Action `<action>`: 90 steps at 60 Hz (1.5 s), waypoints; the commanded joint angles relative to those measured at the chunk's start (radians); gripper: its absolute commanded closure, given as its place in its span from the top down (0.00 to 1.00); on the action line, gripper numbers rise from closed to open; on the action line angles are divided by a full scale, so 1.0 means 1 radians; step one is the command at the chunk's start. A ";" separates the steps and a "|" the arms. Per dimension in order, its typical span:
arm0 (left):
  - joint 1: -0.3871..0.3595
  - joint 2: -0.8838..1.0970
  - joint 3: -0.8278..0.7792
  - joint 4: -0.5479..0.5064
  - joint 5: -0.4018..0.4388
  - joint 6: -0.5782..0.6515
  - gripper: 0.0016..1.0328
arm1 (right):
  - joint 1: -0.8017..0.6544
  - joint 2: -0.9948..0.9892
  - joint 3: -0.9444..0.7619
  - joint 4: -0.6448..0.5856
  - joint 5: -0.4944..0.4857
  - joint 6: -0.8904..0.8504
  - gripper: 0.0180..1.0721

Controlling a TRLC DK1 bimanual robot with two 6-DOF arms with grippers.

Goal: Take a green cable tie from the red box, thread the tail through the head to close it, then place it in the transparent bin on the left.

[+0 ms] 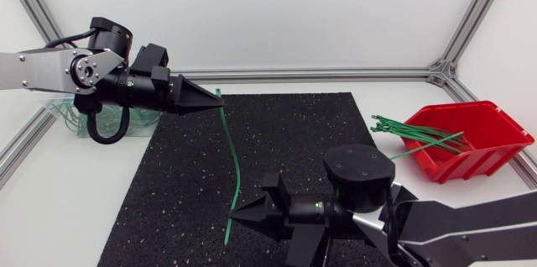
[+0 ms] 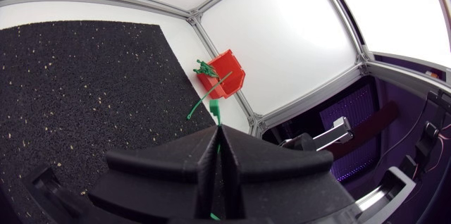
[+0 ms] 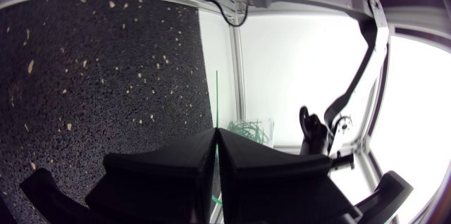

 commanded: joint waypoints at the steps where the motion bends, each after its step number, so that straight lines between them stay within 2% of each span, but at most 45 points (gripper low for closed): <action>1: -0.010 -0.050 -0.068 0.049 0.020 0.032 0.04 | -0.029 -0.059 0.044 -0.010 -0.021 0.217 0.05; 6: -0.020 -0.070 -0.103 0.096 0.020 0.030 0.04 | -0.059 -0.089 0.075 -0.057 -0.036 0.352 0.05; 14: -0.036 -0.123 -0.169 0.174 0.019 0.020 0.04 | -0.100 -0.116 0.089 -0.051 -0.068 0.567 0.05; 17: -0.043 -0.150 -0.192 0.204 0.017 0.010 0.04 | -0.111 -0.127 0.085 -0.053 -0.072 0.599 0.05; 30: -0.091 -0.243 -0.325 0.546 -0.012 -0.241 0.04 | -0.098 -0.122 0.038 -0.064 -0.067 0.695 0.05; 34: -0.113 -0.262 -0.352 0.599 -0.024 -0.278 0.04 | -0.092 -0.124 0.047 -0.119 -0.055 0.741 0.05; 38: -0.136 -0.277 -0.371 0.613 -0.047 -0.276 0.04 | -0.082 -0.144 0.081 -0.258 0.010 0.804 0.05; 45: -0.157 -0.294 -0.398 0.641 -0.070 -0.276 0.04 | -0.037 -0.182 0.070 -0.326 -0.004 0.889 0.05; 49: -0.175 -0.300 -0.418 0.670 -0.096 -0.278 0.04 | 0.001 -0.219 0.095 -0.455 -0.015 0.922 0.05; 52: -0.191 -0.303 -0.430 0.687 -0.115 -0.279 0.04 | 0.021 -0.245 0.110 -0.498 -0.016 0.993 0.05; 58: -0.206 -0.321 -0.444 0.694 -0.128 -0.279 0.04 | 0.029 -0.322 0.145 -0.605 -0.078 1.113 0.05; 72: -0.274 -0.426 -0.471 0.699 -0.179 -0.347 0.04 | 0.029 -0.460 0.336 -0.979 -0.220 1.297 0.05; 79: -0.313 -0.505 -0.474 0.701 -0.210 -0.407 0.04 | 0.041 -0.541 0.412 -1.064 -0.251 1.404 0.05; 86: -0.359 -0.581 -0.474 0.704 -0.257 -0.459 0.04 | 0.032 -0.590 0.501 -1.147 -0.233 1.619 0.05; 90: -0.384 -0.617 -0.471 0.704 -0.283 -0.488 0.04 | 0.006 -0.616 0.526 -1.154 -0.248 1.768 0.05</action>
